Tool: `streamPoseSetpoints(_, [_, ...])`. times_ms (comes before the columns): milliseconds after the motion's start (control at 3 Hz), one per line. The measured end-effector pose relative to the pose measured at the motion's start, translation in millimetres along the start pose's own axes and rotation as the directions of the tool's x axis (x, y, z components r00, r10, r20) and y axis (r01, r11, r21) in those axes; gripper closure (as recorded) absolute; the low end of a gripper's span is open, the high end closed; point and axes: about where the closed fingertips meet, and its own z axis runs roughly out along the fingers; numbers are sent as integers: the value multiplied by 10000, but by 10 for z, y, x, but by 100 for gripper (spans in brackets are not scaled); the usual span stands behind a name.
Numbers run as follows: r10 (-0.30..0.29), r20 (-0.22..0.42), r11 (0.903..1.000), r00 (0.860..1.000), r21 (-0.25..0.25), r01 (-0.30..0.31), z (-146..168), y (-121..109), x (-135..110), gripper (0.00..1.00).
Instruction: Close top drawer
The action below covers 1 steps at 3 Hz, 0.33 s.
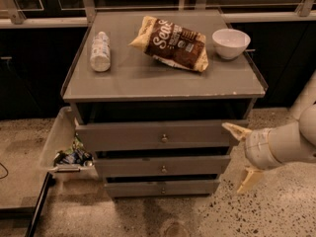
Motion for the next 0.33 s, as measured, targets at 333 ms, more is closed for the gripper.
streamPoseSetpoints(333, [-320,161,9993,9994,176,318,-323,227,-137,0])
